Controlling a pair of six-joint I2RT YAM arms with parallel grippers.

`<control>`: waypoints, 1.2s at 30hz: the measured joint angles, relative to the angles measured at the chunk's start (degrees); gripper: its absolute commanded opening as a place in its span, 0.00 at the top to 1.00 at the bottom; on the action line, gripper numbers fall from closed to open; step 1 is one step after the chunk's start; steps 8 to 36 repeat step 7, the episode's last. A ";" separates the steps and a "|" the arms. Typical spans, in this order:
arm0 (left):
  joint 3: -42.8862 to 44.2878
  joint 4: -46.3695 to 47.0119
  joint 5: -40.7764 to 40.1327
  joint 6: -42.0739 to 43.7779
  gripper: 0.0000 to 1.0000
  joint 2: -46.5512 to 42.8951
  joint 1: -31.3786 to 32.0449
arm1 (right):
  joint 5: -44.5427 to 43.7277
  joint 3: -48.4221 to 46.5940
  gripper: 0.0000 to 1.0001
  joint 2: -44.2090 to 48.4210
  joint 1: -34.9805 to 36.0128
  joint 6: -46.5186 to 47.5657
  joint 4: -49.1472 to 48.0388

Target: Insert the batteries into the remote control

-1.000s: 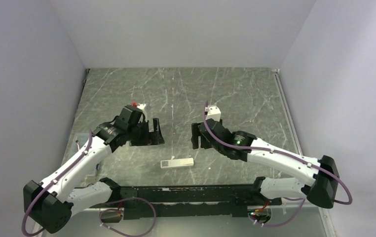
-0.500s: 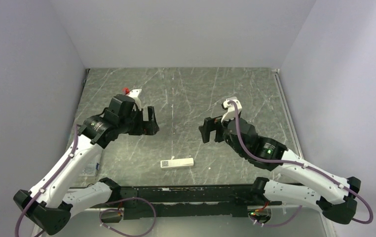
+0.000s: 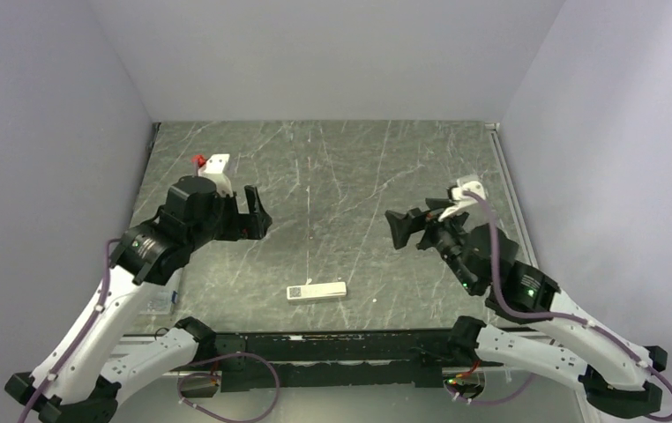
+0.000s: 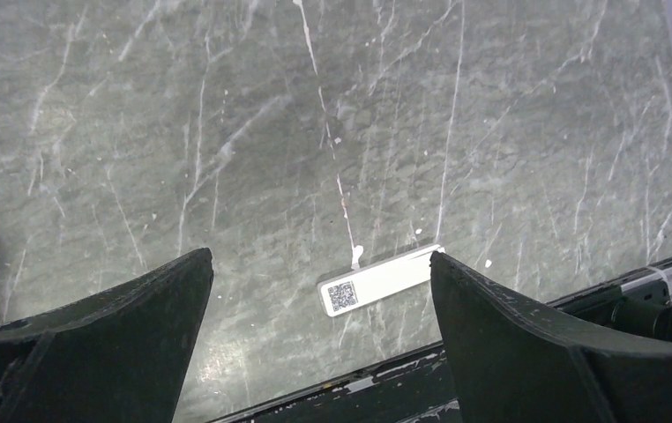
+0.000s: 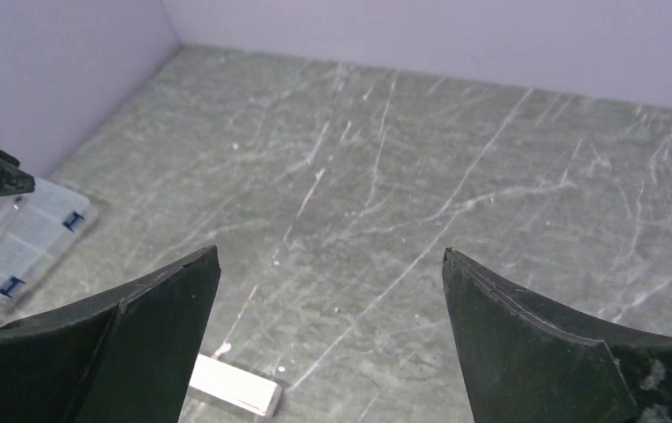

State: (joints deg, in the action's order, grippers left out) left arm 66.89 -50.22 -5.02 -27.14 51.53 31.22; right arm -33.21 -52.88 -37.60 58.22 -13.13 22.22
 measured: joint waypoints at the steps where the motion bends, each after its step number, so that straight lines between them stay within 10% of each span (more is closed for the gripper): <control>1: 0.00 0.17 -0.31 -0.07 0.01 -0.72 0.00 | -0.04 0.00 0.00 0.83 0.00 0.37 -0.31; 36: -1.16 4.50 -0.42 -0.48 0.01 -5.53 0.00 | 0.04 0.13 0.00 5.55 0.00 2.56 -2.43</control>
